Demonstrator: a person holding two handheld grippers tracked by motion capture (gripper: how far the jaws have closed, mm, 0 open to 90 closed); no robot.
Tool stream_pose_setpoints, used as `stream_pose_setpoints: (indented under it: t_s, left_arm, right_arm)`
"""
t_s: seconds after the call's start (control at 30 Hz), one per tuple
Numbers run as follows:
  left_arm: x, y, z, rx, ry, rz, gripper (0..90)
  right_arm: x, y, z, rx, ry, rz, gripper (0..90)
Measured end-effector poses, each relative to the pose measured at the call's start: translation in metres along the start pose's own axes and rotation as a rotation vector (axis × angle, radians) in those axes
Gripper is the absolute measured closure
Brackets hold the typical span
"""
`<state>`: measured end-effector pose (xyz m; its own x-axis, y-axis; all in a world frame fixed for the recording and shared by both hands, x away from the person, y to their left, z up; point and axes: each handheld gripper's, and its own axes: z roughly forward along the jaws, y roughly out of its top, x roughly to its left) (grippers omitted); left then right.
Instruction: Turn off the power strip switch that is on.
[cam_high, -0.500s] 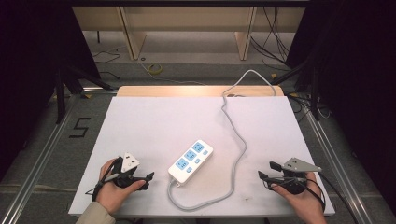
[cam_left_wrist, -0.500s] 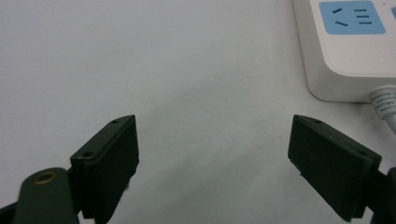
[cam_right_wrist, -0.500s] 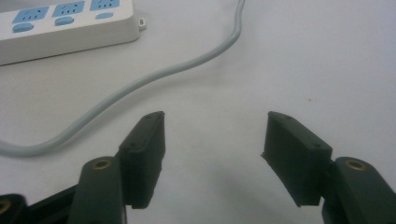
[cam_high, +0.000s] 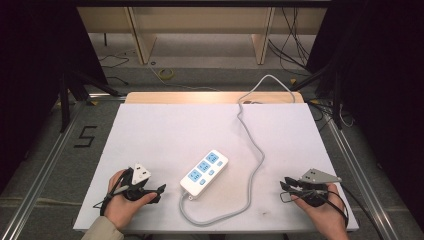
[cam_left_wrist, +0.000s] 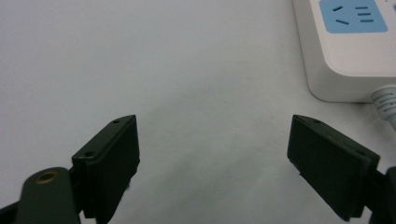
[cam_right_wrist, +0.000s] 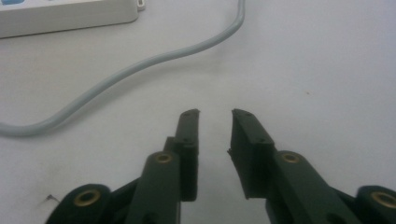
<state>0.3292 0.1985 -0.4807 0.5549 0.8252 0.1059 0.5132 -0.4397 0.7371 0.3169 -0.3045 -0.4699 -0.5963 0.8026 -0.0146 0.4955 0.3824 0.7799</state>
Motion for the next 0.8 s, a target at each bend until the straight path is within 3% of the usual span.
stream_pose_setpoints:
  t_s: [0.27,0.8]
  left_arm:
    - [0.0,0.0,0.0,0.002,0.008,-0.004,16.8]
    - [0.001,0.0,0.0,0.005,0.013,-0.001,17.2]
  right_arm:
    - [0.001,0.003,-0.003,0.018,-0.011,-0.017,89.7]
    - [0.004,0.012,-0.002,0.053,0.014,-0.023,90.0]
